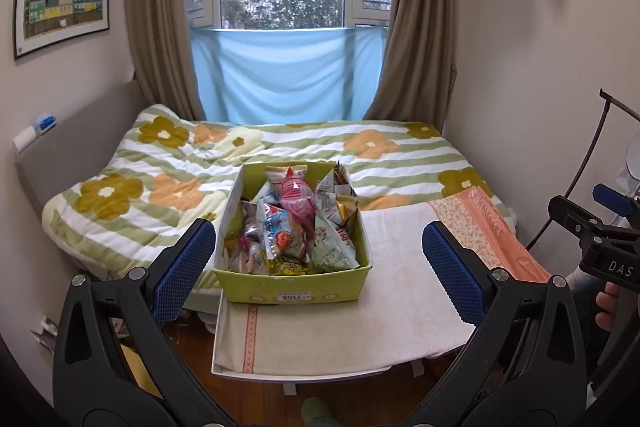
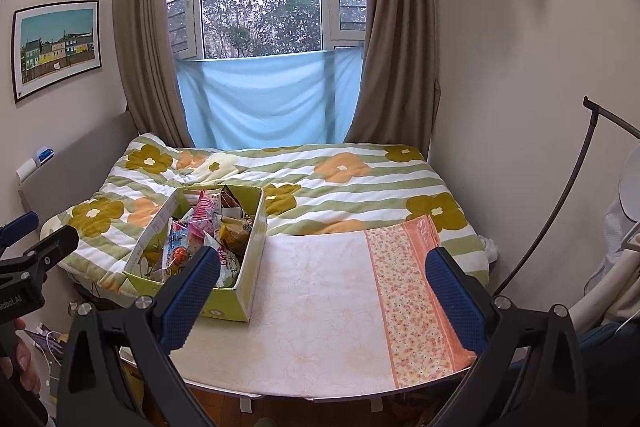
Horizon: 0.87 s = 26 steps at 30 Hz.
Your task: Organize snacks
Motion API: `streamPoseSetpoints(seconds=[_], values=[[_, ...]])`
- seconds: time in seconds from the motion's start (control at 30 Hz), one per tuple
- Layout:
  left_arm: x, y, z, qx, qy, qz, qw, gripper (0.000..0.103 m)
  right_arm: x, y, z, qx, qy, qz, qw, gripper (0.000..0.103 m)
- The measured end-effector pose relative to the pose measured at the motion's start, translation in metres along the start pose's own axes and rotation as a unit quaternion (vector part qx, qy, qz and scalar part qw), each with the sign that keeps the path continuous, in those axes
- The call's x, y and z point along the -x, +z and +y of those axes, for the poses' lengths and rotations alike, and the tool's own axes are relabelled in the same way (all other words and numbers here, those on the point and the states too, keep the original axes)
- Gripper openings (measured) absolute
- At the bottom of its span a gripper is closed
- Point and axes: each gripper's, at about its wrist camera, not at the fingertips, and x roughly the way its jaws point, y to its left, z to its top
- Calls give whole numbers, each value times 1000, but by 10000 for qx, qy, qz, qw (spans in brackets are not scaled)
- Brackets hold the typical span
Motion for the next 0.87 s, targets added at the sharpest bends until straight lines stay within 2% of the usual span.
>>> streamPoseSetpoints(seconds=[0.5,0.6,0.87], values=[[-2,-1,5,61,149,10,9999,103,-2,0,-2,-44,-9,5,10000,102],[0,-1,8,122,82,-35,9999,103,-2,0,-2,-60,-11,8,10000,102],[2,-3,2,-37,116,-148,9998,103,-3,0,-1,-56,-22,20,10000,102]])
